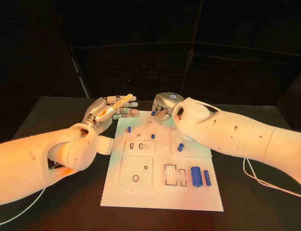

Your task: Assemble the parts on the task board

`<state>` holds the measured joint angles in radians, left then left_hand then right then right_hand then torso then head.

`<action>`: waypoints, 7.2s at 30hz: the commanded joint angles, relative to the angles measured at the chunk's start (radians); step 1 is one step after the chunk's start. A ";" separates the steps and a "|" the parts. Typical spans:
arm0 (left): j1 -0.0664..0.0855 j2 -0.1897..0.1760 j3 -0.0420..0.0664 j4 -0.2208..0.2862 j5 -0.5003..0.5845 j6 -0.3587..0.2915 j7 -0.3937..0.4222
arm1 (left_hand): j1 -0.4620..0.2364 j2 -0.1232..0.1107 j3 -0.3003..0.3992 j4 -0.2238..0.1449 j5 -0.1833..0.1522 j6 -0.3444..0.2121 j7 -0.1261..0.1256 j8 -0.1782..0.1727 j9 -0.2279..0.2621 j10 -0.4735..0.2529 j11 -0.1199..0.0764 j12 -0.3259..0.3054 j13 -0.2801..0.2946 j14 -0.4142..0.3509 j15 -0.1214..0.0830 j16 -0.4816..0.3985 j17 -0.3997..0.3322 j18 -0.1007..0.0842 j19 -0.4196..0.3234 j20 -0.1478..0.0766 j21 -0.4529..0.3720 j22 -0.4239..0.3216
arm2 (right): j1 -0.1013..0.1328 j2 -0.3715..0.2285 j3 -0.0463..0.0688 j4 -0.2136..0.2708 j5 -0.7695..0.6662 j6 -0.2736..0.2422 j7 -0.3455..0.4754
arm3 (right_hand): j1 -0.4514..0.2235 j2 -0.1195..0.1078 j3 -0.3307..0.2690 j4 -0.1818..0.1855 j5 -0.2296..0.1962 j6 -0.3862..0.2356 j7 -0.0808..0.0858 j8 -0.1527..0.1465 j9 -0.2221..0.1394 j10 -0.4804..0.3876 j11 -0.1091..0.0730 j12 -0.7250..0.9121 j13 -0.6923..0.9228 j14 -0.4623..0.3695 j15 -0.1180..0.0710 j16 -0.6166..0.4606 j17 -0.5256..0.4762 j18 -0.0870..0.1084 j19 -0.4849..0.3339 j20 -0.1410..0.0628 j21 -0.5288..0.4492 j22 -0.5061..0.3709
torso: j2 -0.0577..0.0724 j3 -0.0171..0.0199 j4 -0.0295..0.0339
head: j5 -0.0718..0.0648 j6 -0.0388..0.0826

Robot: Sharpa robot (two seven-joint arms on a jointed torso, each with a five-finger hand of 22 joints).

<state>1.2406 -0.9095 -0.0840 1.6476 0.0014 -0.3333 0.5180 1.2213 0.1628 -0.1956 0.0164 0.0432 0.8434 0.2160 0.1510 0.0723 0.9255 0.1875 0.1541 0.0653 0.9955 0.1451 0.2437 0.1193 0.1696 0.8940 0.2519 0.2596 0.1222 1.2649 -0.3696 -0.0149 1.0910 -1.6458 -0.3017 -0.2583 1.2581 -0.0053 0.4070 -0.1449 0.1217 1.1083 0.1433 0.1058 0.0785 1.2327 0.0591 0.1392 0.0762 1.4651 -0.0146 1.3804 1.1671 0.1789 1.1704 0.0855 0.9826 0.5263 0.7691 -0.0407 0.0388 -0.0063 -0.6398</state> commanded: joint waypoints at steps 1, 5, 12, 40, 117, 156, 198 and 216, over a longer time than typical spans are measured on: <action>0.002 0.001 0.001 0.000 -0.002 0.016 0.003 | 0.004 0.008 0.000 -0.006 0.003 0.006 0.029 -0.007 -0.001 0.003 0.007 -0.005 -0.001 0.002 0.002 -0.006 -0.002 0.009 0.006 0.000 -0.007 -0.001 | 0.002 0.006 0.001 -0.013 -0.010 0.033 -0.003 | -0.007 -0.005 0.001 0.006 0.002 0.017 -0.012 0.006 0.015 0.007 0.001 0.002 0.001 0.040 -0.007 0.004 -0.002 -0.001 0.001 -0.003 0.006 0.000 | 0.000 -0.0004 -0.0002 | 0.000 -0.001; 0.002 0.002 0.001 -0.001 -0.002 0.016 0.002 | 0.004 0.008 0.000 -0.006 0.003 0.006 0.029 -0.007 -0.001 0.003 0.007 -0.005 -0.001 0.002 0.002 -0.006 -0.002 0.009 0.006 0.000 -0.007 -0.001 | 0.002 0.011 0.001 -0.022 -0.010 0.060 0.008 | -0.006 -0.006 0.001 0.007 0.001 0.017 -0.012 0.006 0.015 0.007 0.001 0.002 0.001 0.040 -0.006 0.003 -0.002 -0.001 0.000 -0.003 0.006 -0.001 | 0.000 -0.0003 -0.0003 | 0.001 -0.001; 0.002 0.003 0.001 -0.002 -0.002 0.016 0.001 | 0.004 0.008 0.000 -0.006 0.003 0.006 0.029 -0.007 -0.001 0.003 0.007 -0.006 -0.001 0.002 0.002 -0.007 -0.002 0.009 0.006 0.000 -0.008 -0.002 | 0.002 0.016 0.001 -0.025 -0.009 0.084 0.006 | -0.006 -0.007 0.002 0.007 0.000 0.015 -0.012 0.005 0.015 0.006 0.001 0.001 0.001 0.040 -0.006 0.004 -0.002 -0.001 0.000 -0.003 0.006 -0.001 | 0.000 0.0000 -0.0003 | 0.002 -0.004; 0.004 0.002 0.001 -0.005 -0.002 0.018 -0.004 | 0.004 0.008 0.000 -0.007 0.003 0.006 0.030 -0.009 -0.002 0.002 0.008 -0.008 -0.002 0.000 0.003 -0.009 -0.003 0.009 0.006 0.000 -0.009 -0.003 | 0.002 0.020 0.001 -0.041 0.009 0.008 0.001 | -0.022 -0.106 -0.083 0.064 -0.015 -0.319 0.052 -0.046 -0.015 -0.198 0.067 -0.051 -0.009 0.010 0.047 -0.053 -0.114 0.005 -0.057 0.045 -0.030 -0.049 | 0.000 0.0000 -0.0006 | 0.005 -0.005; 0.004 0.006 0.001 -0.028 0.004 0.039 -0.009 | 0.005 0.006 0.000 -0.011 0.003 0.006 0.031 -0.013 -0.003 0.000 0.009 -0.014 -0.002 -0.003 0.005 -0.016 -0.005 0.008 0.006 0.001 -0.015 -0.006 | -0.002 -0.254 0.044 0.101 0.208 0.238 0.002 | 0.265 -0.053 -0.401 0.310 0.086 -0.191 0.022 0.027 -0.005 0.200 0.018 1.303 1.296 0.084 0.015 0.160 0.301 -0.040 0.070 0.018 0.220 0.267 | -0.007 0.0054 -0.0173 | -0.012 -0.010; 0.004 0.006 0.001 -0.029 0.004 0.043 -0.011 | 0.007 0.006 0.000 -0.012 0.003 0.006 0.031 -0.014 -0.004 0.000 0.009 -0.014 -0.002 -0.002 0.005 -0.017 -0.005 0.008 0.006 0.001 -0.015 -0.006 | -0.011 -0.196 0.043 0.233 0.088 -0.006 0.070 | 0.213 -0.029 -0.246 0.246 0.063 -0.103 0.001 0.040 -0.011 0.233 -0.001 1.327 1.338 0.091 -0.002 0.169 0.331 -0.046 0.086 0.002 0.245 0.298 | -0.007 0.0042 -0.0148 | 0.000 -0.008; 0.004 0.018 0.001 -0.032 0.004 0.041 -0.015 | 0.008 0.007 0.001 -0.014 0.003 0.008 0.031 -0.015 -0.004 0.000 0.009 -0.016 -0.001 -0.001 0.005 -0.018 -0.005 0.008 0.008 0.001 -0.017 -0.008 | -0.044 -0.037 0.040 0.095 0.003 0.098 0.039 | 0.089 -0.090 -0.267 0.266 -0.005 -0.282 0.043 -0.047 -0.018 0.179 0.037 1.278 1.274 0.088 0.029 0.164 0.319 -0.043 0.068 0.029 0.227 0.269 | -0.007 0.0069 -0.0177 | 0.004 -0.019; 0.004 0.015 0.001 -0.033 0.004 0.041 -0.018 | 0.009 0.008 0.001 -0.016 0.003 0.008 0.032 -0.017 -0.004 0.000 0.010 -0.019 -0.001 0.003 0.004 -0.019 -0.005 0.010 0.015 0.001 -0.015 -0.007 | -0.045 -0.056 0.040 0.112 0.025 0.076 0.057 | 0.071 -0.078 -0.316 0.319 0.021 -0.247 0.043 -0.023 -0.004 0.182 0.040 1.286 1.282 0.089 0.035 0.166 0.326 -0.041 0.069 0.039 0.234 0.273 | -0.008 0.0082 -0.0184 | 0.007 -0.020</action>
<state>1.2429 -0.8934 -0.0839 1.6145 0.0056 -0.3031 0.4968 1.2253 0.1669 -0.1957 0.0053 0.0432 0.8434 0.2160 0.1396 0.0690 0.9255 0.1876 0.1383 0.0653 0.9954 0.1450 0.2316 0.1156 0.1693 0.9027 0.2504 0.2480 0.1157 1.2184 -0.4212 0.0251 1.1961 -1.6316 -0.2082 -0.2159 1.3314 -0.0917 0.0936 0.1701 0.1374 0.8554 0.1867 0.0806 0.0738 1.4134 0.1033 1.4221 1.3086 1.4651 0.0179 1.5439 1.3073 0.1398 1.2385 0.1218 1.2117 0.7978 0.7614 -0.0333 0.0204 -0.0011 -0.6591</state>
